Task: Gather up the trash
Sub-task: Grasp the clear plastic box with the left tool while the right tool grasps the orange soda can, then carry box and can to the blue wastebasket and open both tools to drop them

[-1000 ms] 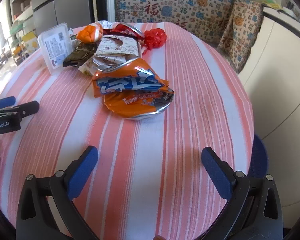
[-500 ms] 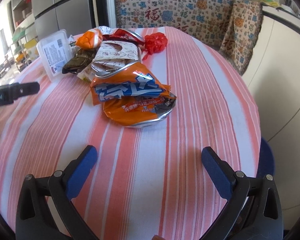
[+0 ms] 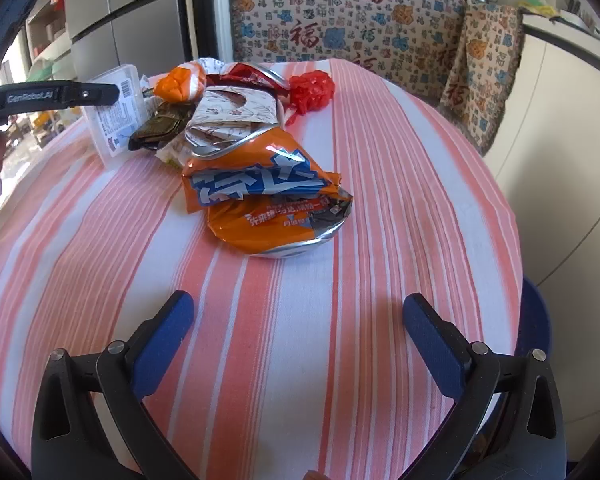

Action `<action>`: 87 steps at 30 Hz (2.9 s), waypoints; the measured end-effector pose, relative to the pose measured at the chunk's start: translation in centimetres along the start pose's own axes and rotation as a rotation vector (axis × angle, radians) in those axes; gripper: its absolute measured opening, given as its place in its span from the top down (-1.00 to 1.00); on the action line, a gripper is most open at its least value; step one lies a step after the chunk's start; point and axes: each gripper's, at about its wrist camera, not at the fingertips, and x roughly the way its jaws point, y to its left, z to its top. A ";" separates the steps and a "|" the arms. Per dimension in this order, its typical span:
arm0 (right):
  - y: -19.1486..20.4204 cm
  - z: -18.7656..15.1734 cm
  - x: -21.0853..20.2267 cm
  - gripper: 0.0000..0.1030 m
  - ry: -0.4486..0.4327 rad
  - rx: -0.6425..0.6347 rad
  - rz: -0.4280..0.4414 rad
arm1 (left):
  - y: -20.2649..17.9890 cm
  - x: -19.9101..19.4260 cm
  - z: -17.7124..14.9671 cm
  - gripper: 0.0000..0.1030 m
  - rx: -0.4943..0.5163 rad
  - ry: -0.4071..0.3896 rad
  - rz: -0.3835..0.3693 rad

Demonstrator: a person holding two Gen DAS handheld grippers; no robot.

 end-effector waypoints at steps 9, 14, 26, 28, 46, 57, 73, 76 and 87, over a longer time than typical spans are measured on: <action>0.0 0.0 0.0 -0.99 -0.001 0.001 -0.001 | -0.2 -6.3 -8.5 0.28 -0.171 -0.004 -0.038; 0.0 -0.1 0.0 -0.99 -0.001 0.001 -0.002 | -1.1 -8.2 -11.8 0.28 -0.151 0.014 -0.060; -0.1 -0.1 -0.1 -0.99 -0.004 0.002 -0.003 | -2.0 -9.9 -12.2 -0.40 -0.135 -0.021 -0.013; -0.1 0.0 -0.1 -0.99 -0.004 0.002 -0.003 | -2.5 -9.2 -11.1 -0.49 -0.092 -0.022 0.018; -0.1 -0.1 -0.1 -0.99 -0.007 0.003 -0.001 | 9.2 -5.0 -11.6 -0.32 -0.532 0.068 -0.014; -1.3 1.5 0.5 -0.99 0.077 -0.091 0.068 | 4.4 -3.6 -11.9 -0.65 -0.247 0.104 -0.058; 0.1 8.8 3.5 -0.99 0.093 -0.365 0.259 | 4.5 -2.1 -10.2 -0.24 -0.224 0.132 0.035; 0.0 9.1 4.1 -0.75 0.150 -0.364 0.312 | 4.3 -2.2 -10.2 -0.24 -0.220 0.129 0.040; -3.3 9.0 -0.3 0.06 0.121 -0.124 0.342 | 1.4 -4.7 -9.6 -0.23 -0.254 0.049 -0.018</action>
